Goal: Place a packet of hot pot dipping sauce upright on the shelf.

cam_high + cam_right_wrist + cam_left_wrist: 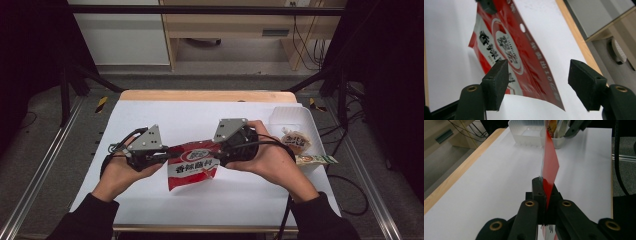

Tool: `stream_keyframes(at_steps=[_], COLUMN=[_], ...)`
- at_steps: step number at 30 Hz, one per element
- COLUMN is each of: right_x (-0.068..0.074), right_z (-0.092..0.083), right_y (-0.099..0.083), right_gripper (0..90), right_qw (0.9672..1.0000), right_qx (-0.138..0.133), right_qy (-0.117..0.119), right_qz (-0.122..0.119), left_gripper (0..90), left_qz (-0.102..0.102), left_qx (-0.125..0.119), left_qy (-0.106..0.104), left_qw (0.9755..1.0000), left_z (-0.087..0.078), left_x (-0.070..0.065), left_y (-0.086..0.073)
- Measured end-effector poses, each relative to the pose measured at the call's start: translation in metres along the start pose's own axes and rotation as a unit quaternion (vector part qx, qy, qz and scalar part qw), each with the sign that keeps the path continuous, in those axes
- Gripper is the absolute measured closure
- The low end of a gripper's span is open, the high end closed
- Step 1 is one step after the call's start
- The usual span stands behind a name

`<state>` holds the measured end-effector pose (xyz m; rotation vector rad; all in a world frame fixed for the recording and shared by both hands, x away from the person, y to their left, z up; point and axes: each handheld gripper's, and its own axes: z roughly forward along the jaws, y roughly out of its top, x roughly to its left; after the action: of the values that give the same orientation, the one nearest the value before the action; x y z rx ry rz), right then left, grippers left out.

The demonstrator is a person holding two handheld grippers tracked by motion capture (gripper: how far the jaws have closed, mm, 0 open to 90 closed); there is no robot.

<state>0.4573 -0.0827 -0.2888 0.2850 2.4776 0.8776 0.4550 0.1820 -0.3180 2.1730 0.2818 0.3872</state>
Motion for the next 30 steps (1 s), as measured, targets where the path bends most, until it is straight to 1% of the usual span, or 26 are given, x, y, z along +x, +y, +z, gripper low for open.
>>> stream_keyframes(at_steps=[2,4,5,8,11,13,14,16,18,19,22,24,25,28,30], right_x=[0.001,0.001,0.002,0.001,0.001,0.002,0.003,0.003,0.004,0.004,0.004,0.005,0.006,0.005,0.005], right_z=[0.004,0.008,0.01,0.016,0.021,0.024,0.025,0.026,0.027,0.028,0.03,0.032,0.032,0.033,0.032], right_y=[0.001,0.002,0.003,0.003,0.003,0.003,0.003,0.004,0.005,0.005,0.005,0.005,0.005,0.006,0.007], right_gripper=[34.5,38.5,39.3,42.2,48.5,53.6,56.0,62.2,72.3,74.4,81.2,87.4,89.0,89.7,90.0], right_qw=[0.9999,0.9996,0.9995,0.9988,0.9978,0.9968,0.9966,0.9961,0.9955,0.9951,0.9944,0.9937,0.9933,0.9935,0.994], right_qx=[0.008,0.016,0.019,0.032,0.043,0.05,0.054,0.056,0.062,0.064,0.071,0.075,0.076,0.077,0.075], right_qy=[0.007,0.016,0.02,0.03,0.044,0.051,0.052,0.056,0.058,0.059,0.062,0.064,0.066,0.063,0.061], right_qz=[-0.008,-0.015,-0.017,-0.021,-0.024,-0.035,-0.034,-0.04,-0.042,-0.047,-0.049,-0.054,-0.055,-0.057,-0.052], left_gripper=[89.6,89.5,89.6,89.5,89.6,89.6,89.6,89.6,89.6,89.6,89.6,89.5,89.5,89.4,89.3], left_qz=[0.001,0.003,0.005,0.007,0.001,0.0,0.001,-0.002,-0.003,-0.002,-0.005,-0.006,-0.007,-0.01,-0.011], left_qx=[-0.002,-0.004,-0.008,-0.008,-0.016,-0.018,-0.017,-0.016,-0.019,-0.019,-0.022,-0.023,-0.024,-0.025,-0.025], left_qy=[0.0,0.0,-0.001,0.001,-0.001,-0.004,-0.004,-0.006,-0.007,-0.007,-0.009,-0.008,-0.007,-0.007,-0.01], left_qw=[1.0,1.0,1.0,0.9999,0.9999,0.9998,0.9998,0.9999,0.9998,0.9998,0.9997,0.9997,0.9997,0.9996,0.9996], left_z=[-0.001,-0.002,-0.002,-0.005,-0.008,-0.009,-0.01,-0.01,-0.01,-0.01,-0.01,-0.011,-0.011,-0.011,-0.012], left_x=[0.0,0.0,0.0,0.0,0.001,0.002,0.002,0.001,0.001,0.002,0.002,0.003,0.003,0.003,0.003], left_y=[0.0,0.001,0.001,0.001,0.001,0.0,0.0,0.0,0.0,0.0,0.0,-0.001,-0.001,-0.002,-0.003])
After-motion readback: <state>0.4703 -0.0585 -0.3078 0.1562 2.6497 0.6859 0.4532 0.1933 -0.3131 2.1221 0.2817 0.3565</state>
